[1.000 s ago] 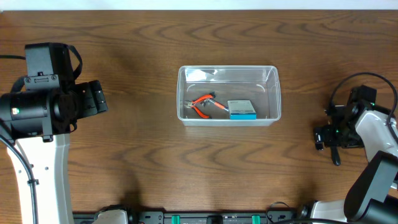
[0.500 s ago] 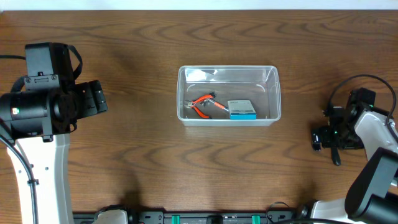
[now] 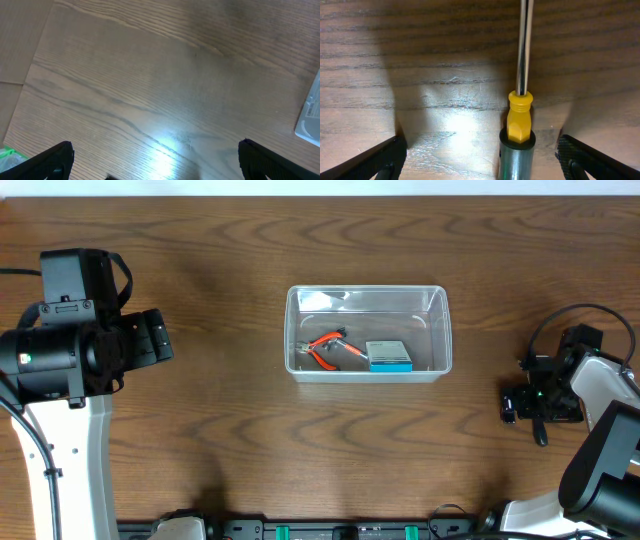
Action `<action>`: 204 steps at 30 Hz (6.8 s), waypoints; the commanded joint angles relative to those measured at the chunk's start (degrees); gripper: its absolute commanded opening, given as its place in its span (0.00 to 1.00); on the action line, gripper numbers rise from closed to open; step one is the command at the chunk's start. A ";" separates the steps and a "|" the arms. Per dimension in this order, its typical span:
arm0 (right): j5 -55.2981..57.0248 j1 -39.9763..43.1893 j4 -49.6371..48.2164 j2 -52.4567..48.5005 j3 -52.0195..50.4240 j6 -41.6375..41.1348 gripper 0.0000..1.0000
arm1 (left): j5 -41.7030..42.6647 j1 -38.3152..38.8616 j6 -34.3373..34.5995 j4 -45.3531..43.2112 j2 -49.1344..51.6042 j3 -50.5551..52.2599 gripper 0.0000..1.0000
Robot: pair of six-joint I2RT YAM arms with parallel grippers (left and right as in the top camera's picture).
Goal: Pack container
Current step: 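Lower the right gripper onto the yellow-handled screwdriver and close, then lift the screwdriver and carry it over the container, then lower the screwdriver into the container and open the right gripper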
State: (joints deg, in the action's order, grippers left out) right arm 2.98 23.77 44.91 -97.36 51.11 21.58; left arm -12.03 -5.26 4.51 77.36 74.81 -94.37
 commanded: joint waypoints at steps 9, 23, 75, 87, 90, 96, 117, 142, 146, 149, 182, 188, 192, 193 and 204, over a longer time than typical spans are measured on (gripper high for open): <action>3.45 0.28 -1.75 -0.81 -0.33 -0.11 0.99 | -0.46 -0.31 0.52 0.11 0.04 -0.31 0.98; 3.67 0.28 -1.36 -0.81 -0.33 -0.98 0.99 | -0.46 -0.31 0.52 0.11 0.07 -0.31 0.98; 4.07 0.26 -1.62 -0.79 1.11 -2.97 0.16 | -0.46 -0.31 0.52 0.11 0.07 -0.31 0.98; 4.04 -2.71 5.97 -0.79 11.78 -3.98 0.11 | -0.46 -0.28 0.52 0.11 0.07 -0.31 0.98; 4.04 -5.27 9.22 -0.79 15.52 -3.98 0.10 | -0.46 -0.31 0.52 0.11 0.04 -0.31 0.98; 4.07 -13.05 15.37 -0.79 23.76 -3.96 0.10 | -0.46 -0.28 0.52 0.09 0.04 -0.31 0.98; 4.07 -46.49 8.87 -0.81 41.68 -3.89 0.10 | -0.46 -0.28 0.52 0.13 0.07 -0.31 0.98; 4.07 -49.57 9.79 -12.28 41.31 13.70 0.04 | -0.46 -0.31 0.52 0.11 0.04 -0.31 0.98; 4.04 -49.57 9.86 -13.29 41.29 15.13 0.04 | -0.46 -0.28 0.52 0.11 0.07 -0.31 0.98; 3.82 -49.57 9.94 -14.29 41.29 16.24 0.02 | -0.46 -0.31 0.52 0.11 0.04 -0.31 0.98; 1.92 -49.57 10.56 -17.42 41.22 17.29 0.64 | -0.46 -0.31 0.52 0.11 0.07 -0.31 0.98; 1.92 -49.68 10.40 -17.25 42.21 16.24 0.92 | -0.46 -0.31 0.52 0.11 0.04 -0.31 0.98; 1.92 -49.72 11.85 -15.34 45.44 11.96 0.99 | -0.46 -0.31 0.52 0.11 0.04 -0.31 0.98; 2.19 -49.72 12.28 -14.60 46.42 10.47 0.99 | -0.46 -0.31 0.52 0.11 0.04 -0.31 0.98; 11.69 -43.12 16.35 0.85 51.63 -14.23 0.99 | -0.46 -0.31 0.52 0.11 0.04 -0.31 0.98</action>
State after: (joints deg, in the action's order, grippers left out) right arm 9.17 -23.31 59.79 -101.84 101.32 17.87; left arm -12.03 -5.26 4.51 77.38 74.81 -94.37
